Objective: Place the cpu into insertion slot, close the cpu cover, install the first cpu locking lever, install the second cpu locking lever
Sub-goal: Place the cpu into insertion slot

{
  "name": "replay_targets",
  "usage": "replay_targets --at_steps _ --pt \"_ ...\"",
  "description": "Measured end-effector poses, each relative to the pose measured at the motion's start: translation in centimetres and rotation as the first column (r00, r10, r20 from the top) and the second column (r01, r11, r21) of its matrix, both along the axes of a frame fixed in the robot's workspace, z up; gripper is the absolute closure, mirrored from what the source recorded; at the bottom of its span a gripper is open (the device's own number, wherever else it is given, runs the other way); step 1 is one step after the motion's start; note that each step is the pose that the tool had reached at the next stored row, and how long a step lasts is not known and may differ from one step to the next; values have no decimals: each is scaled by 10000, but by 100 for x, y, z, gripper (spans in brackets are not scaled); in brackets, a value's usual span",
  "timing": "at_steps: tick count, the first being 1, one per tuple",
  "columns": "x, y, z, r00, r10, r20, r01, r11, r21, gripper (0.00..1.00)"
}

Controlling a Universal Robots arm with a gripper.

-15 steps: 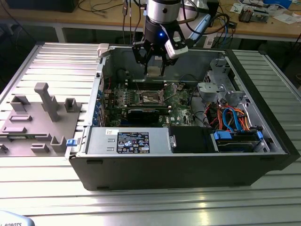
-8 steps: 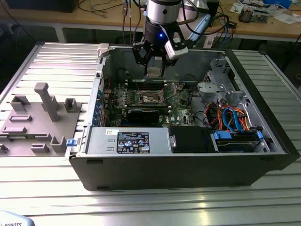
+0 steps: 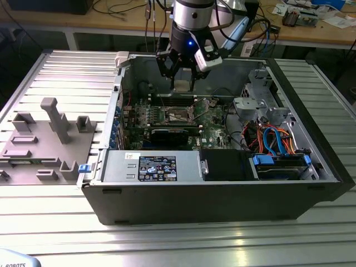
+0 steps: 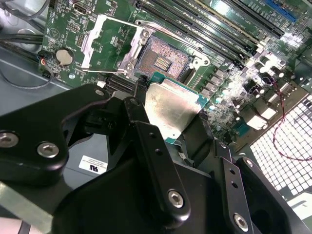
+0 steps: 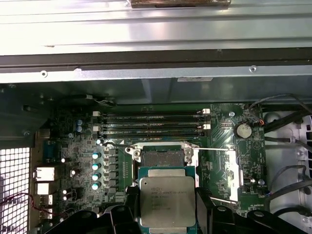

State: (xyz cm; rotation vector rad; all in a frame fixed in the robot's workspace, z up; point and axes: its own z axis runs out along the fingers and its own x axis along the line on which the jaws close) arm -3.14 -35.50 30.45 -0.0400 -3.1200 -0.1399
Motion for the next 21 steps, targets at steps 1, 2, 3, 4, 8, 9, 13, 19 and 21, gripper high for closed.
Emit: replay_targets --at_steps 1,2,3,4,8,9,13,19,21 --pt "0 0 -3 10000 1 0 -1 10000 1 45" --pt "0 0 -6 10000 0 0 0 10000 1 45" --pt "0 0 -9 10000 0 0 0 10000 0 45" --pt "0 0 -14 10000 0 -1 0 10000 -1 45" --pt "0 0 -26 10000 0 0 0 10000 1 45" --pt "0 0 -28 10000 0 0 0 10000 0 45" --pt "0 0 -45 10000 0 0 0 10000 1 45" --pt "0 0 -66 10000 1 0 -1 10000 1 45" --pt "0 0 -74 10000 1 0 -1 10000 1 45"
